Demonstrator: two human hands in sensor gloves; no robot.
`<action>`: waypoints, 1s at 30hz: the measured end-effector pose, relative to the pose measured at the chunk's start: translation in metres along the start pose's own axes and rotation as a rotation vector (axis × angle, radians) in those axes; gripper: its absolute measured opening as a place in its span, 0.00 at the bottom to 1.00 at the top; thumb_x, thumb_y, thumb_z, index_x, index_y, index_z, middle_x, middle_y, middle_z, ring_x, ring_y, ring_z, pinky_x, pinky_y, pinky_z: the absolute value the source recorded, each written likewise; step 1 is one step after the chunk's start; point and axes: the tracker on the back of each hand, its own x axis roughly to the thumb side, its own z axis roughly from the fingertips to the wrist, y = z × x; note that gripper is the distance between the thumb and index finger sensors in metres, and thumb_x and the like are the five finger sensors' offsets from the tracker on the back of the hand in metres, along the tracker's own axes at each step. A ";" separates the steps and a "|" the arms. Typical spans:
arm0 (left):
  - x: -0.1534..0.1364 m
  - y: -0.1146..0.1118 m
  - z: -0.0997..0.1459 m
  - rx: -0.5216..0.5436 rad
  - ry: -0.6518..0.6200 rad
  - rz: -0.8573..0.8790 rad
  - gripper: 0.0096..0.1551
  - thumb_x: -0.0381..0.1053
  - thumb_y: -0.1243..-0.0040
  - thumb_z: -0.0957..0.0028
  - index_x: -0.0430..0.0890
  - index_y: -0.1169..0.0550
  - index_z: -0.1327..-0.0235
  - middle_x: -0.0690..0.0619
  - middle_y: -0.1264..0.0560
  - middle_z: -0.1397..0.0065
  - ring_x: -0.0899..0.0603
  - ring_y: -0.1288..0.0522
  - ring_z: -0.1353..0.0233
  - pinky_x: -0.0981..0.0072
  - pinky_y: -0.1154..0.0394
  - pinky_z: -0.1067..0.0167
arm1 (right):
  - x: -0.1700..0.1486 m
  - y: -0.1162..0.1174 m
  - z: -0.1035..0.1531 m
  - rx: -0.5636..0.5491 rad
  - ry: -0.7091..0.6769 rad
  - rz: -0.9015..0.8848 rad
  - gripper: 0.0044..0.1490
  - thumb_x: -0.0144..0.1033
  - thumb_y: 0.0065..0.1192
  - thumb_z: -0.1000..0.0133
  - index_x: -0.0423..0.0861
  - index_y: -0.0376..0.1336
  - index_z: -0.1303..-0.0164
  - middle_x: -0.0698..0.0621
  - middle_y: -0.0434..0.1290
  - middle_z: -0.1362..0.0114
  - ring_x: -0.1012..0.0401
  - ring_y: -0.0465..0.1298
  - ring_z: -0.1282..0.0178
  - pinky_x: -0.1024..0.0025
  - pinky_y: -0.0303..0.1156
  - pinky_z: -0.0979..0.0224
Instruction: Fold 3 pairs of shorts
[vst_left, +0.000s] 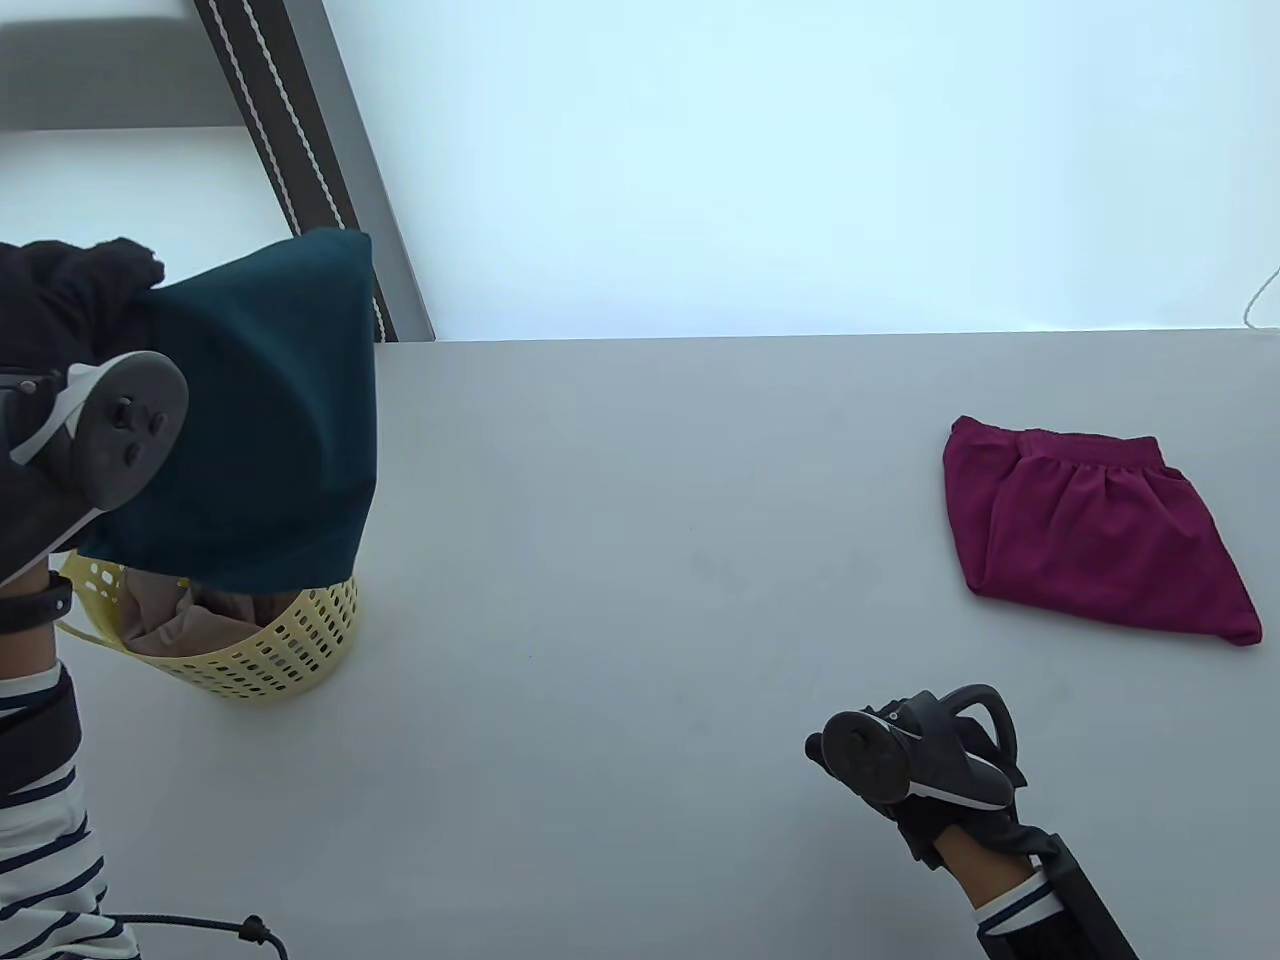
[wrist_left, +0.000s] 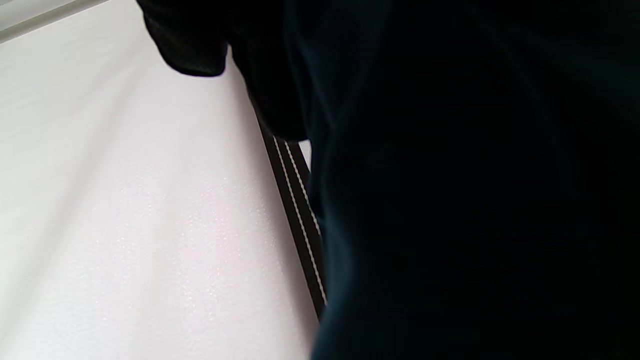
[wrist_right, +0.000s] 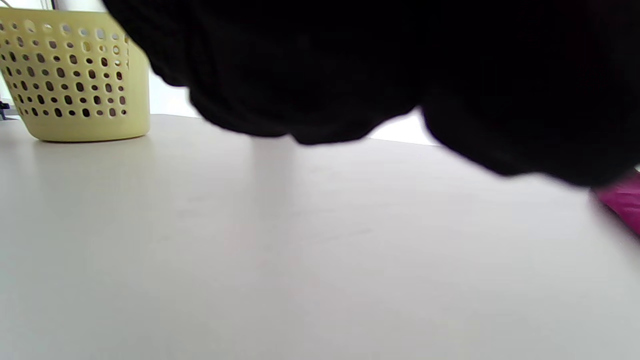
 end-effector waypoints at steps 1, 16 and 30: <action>0.004 0.007 -0.001 0.008 -0.012 0.131 0.17 0.59 0.47 0.47 0.63 0.25 0.47 0.66 0.16 0.51 0.53 0.15 0.46 0.44 0.27 0.27 | 0.000 -0.001 0.000 -0.007 0.001 -0.002 0.24 0.52 0.53 0.48 0.47 0.76 0.80 0.52 0.80 0.82 0.58 0.82 0.85 0.58 0.78 0.70; 0.192 -0.181 0.011 -0.862 -0.233 0.319 0.40 0.56 0.52 0.44 0.43 0.45 0.21 0.41 0.28 0.22 0.40 0.19 0.31 0.36 0.30 0.29 | -0.007 -0.003 0.002 0.006 0.036 0.005 0.25 0.52 0.53 0.48 0.46 0.76 0.79 0.51 0.81 0.81 0.58 0.82 0.84 0.58 0.78 0.69; 0.274 -0.250 0.253 -0.750 -1.384 -0.280 0.62 0.75 0.72 0.60 0.40 0.76 0.31 0.29 0.60 0.16 0.23 0.48 0.17 0.24 0.49 0.27 | -0.007 -0.001 0.002 0.033 0.024 -0.006 0.25 0.52 0.53 0.47 0.46 0.76 0.78 0.51 0.81 0.80 0.57 0.83 0.83 0.57 0.78 0.69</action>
